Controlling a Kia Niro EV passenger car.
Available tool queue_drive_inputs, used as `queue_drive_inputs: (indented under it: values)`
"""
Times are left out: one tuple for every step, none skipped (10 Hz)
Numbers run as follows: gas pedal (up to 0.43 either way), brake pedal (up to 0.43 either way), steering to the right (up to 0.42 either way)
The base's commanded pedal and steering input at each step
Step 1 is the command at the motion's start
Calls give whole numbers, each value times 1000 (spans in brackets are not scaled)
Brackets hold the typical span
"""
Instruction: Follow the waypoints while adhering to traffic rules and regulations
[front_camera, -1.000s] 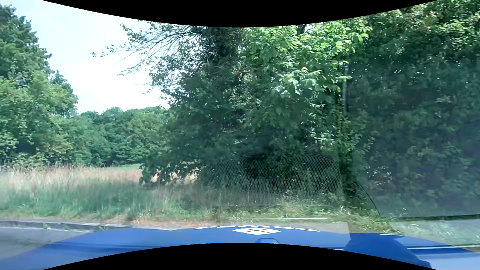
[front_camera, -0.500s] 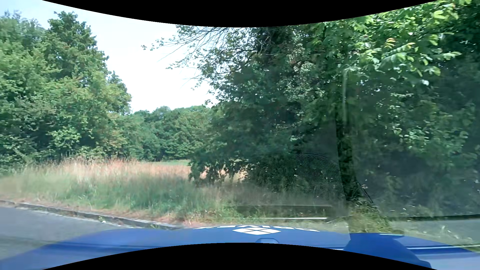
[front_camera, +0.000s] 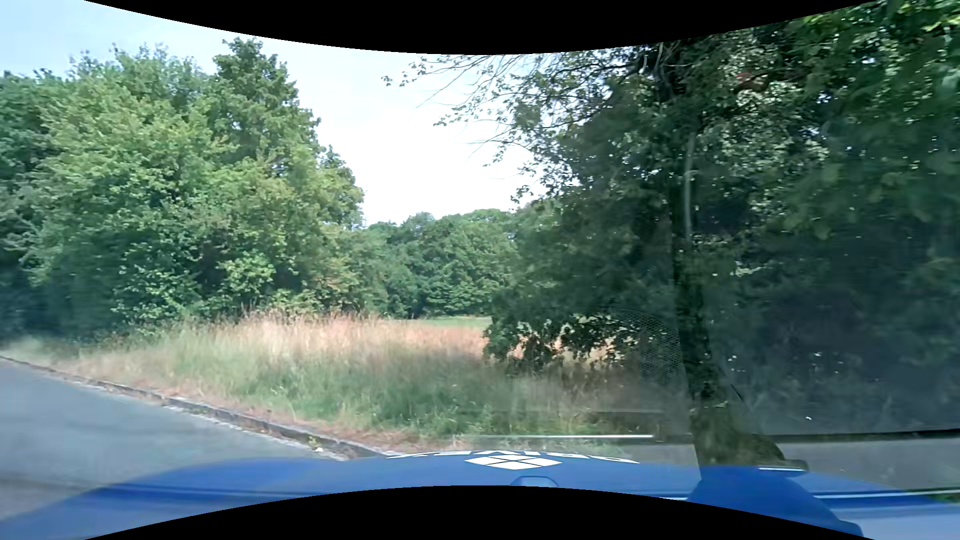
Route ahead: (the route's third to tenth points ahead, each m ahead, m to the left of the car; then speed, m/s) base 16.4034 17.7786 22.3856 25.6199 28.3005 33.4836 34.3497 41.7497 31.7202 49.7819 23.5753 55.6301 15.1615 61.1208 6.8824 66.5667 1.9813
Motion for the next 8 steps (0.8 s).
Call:
queue_drive_inputs:
  values:
    - [177, 0, -912]
    - [177, 0, -907]
    - [177, 0, -897]
    - [189, 0, -881]
    - [189, 0, -864]
    - [197, 0, -844]
    - [209, 0, -819]
    - [220, 0, -787]
